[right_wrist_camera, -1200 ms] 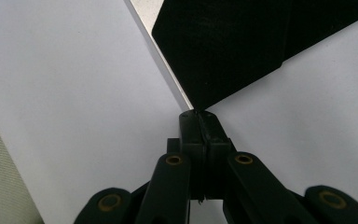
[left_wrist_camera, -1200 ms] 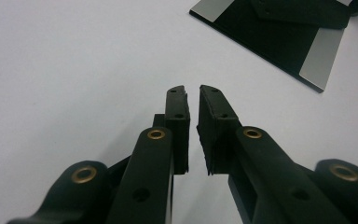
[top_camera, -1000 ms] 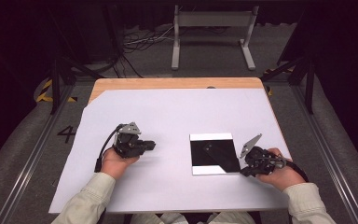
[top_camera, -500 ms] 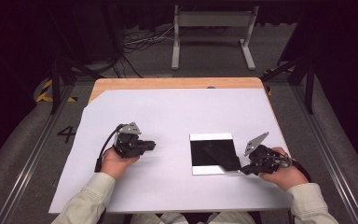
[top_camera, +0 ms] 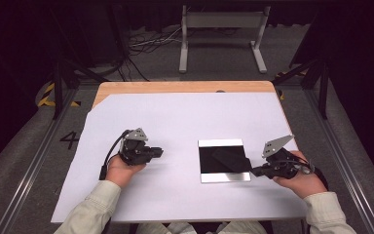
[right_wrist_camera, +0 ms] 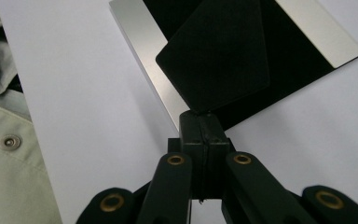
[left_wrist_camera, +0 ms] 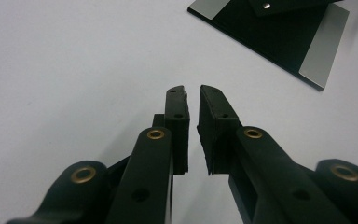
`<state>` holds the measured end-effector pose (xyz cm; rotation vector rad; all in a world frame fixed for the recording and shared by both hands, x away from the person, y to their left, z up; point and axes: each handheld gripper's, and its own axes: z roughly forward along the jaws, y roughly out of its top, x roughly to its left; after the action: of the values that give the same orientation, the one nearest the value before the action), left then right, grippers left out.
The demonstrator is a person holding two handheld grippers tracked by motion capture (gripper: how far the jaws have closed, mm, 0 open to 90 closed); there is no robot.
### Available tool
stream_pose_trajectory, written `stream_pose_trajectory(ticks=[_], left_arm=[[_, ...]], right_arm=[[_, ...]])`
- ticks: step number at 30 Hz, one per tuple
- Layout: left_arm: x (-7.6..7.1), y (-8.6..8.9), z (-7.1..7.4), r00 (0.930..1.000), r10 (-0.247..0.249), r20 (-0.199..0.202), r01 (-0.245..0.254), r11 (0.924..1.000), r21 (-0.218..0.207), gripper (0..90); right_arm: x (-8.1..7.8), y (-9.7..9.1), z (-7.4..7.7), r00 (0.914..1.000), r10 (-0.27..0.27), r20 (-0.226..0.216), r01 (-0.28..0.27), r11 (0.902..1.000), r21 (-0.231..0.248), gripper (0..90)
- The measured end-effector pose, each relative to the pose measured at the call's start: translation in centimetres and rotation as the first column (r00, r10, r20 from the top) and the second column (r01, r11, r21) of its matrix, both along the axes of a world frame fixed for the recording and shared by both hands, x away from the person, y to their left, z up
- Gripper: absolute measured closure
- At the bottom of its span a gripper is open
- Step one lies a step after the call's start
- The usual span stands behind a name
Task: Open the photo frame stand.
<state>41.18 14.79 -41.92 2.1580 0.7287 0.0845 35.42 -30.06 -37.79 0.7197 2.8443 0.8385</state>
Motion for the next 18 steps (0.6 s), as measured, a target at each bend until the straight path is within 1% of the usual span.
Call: stream_pose_trajectory(ticks=[4, 7, 11, 18], left_arm=[[0.01, -0.04, -0.04, 1.0000, -0.003, -0.004, 0.003, 1.0000, 0.000, 82.0], [0.01, -0.10, -0.07, 1.0000, -0.003, 0.001, 0.003, 1.0000, 0.001, 81.8], [-0.02, -0.14, -0.09, 1.0000, -0.003, -0.004, 0.003, 1.0000, -0.001, 80.8], [-0.03, -0.20, -0.12, 1.0000, -0.006, -0.004, 0.006, 1.0000, 0.001, 80.8]], right_arm=[[-0.03, -0.04, 0.27, 0.9998, -0.003, 0.020, 0.003, 0.9996, 0.027, 90.0], [-0.05, 0.06, 0.43, 0.9993, -0.012, 0.035, 0.011, 0.9985, 0.053, 90.0], [-0.01, 0.21, 0.56, 0.9984, -0.016, 0.054, 0.012, 0.9973, 0.073, 90.0], [0.08, 0.30, 0.71, 0.9960, -0.036, 0.082, 0.026, 0.9911, 0.131, 90.0]])
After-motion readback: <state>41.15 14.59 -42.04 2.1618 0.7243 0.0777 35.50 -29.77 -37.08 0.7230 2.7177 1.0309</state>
